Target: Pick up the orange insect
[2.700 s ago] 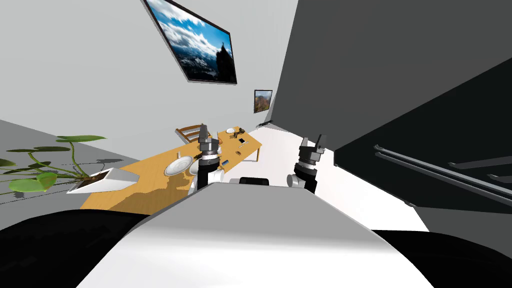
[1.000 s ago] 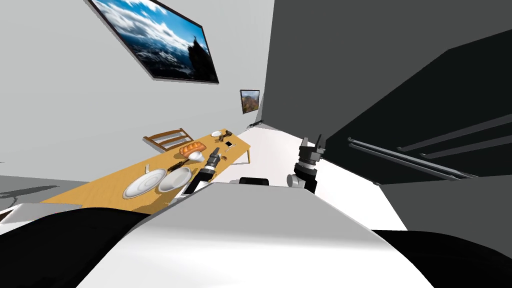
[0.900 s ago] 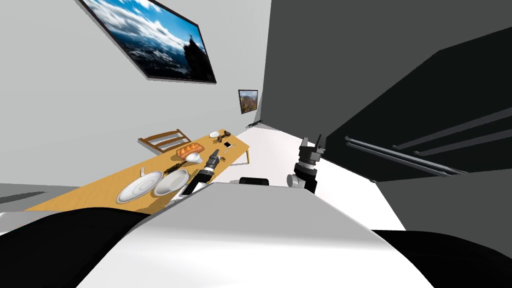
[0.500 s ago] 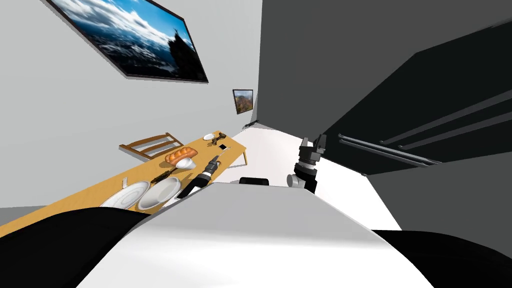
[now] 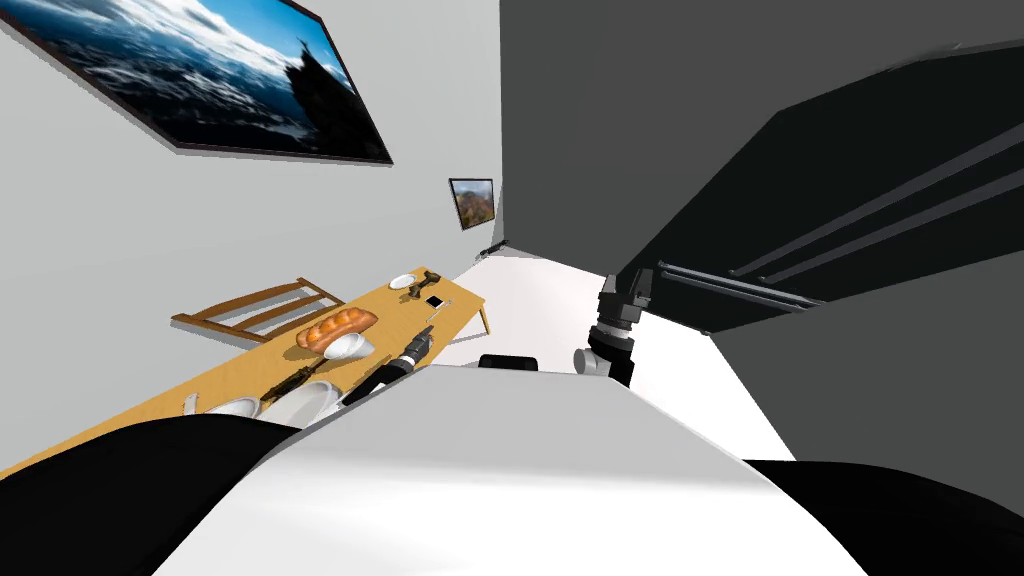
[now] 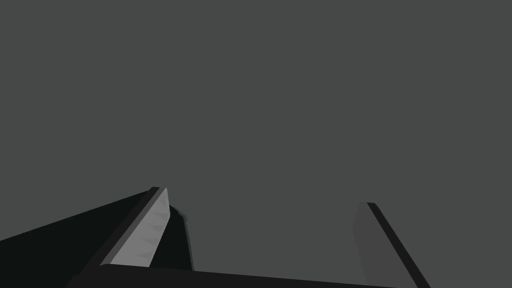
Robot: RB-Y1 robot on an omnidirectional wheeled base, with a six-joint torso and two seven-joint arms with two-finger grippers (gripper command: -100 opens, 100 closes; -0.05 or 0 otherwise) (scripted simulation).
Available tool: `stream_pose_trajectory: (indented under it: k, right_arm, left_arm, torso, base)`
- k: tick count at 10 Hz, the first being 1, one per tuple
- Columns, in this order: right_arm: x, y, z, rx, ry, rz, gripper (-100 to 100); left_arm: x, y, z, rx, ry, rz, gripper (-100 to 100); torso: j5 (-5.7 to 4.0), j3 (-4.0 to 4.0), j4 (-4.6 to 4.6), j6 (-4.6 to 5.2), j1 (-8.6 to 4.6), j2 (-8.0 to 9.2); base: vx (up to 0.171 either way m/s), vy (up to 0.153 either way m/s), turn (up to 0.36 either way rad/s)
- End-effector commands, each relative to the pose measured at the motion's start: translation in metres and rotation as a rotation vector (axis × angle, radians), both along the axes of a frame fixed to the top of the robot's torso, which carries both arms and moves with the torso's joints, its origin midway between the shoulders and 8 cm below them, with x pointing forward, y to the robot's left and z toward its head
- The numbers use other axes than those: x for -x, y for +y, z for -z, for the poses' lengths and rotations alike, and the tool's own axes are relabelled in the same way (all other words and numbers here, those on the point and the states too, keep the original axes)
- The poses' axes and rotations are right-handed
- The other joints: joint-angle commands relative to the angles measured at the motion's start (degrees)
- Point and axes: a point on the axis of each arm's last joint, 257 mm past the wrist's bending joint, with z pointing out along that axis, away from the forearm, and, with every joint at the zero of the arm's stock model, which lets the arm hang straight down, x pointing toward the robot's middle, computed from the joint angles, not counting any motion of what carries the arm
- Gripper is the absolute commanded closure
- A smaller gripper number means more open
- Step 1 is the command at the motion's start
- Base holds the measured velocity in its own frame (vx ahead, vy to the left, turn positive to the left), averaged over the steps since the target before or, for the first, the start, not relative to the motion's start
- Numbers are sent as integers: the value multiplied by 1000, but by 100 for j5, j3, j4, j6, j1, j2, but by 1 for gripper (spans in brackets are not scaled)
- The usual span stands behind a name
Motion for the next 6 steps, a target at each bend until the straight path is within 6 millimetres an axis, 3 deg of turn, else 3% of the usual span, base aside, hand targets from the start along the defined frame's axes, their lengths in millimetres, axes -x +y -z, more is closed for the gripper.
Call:
stream_pose_trajectory:
  k: [1, 2, 3, 6]
  right_arm:
    - [0, 0, 0, 0, 0, 0, 0]
    - [0, 0, 0, 0, 0, 0, 0]
    - [0, 0, 0, 0, 0, 0, 0]
    - [0, 0, 0, 0, 0, 0, 0]
  left_arm:
    - [20, 10, 21, 10, 87, -14, -100]
    - [38, 18, 37, 19, 157, -27, -100]
    - [38, 18, 37, 19, 157, -27, -100]
    - [95, 38, 77, 48, 355, -72, -100]
  torso:
    - [0, 0, 0, 0, 0, 0]
    - [-1, 1, 0, 3, -2, 0]
    - [0, -4, -1, 4, 2, -7]
    - [1, -2, 0, 4, 7, -3]
  base:
    - [67, 11, -143]
    - [91, 20, -246]
    - [60, 24, -96]
    - [76, 42, -233]
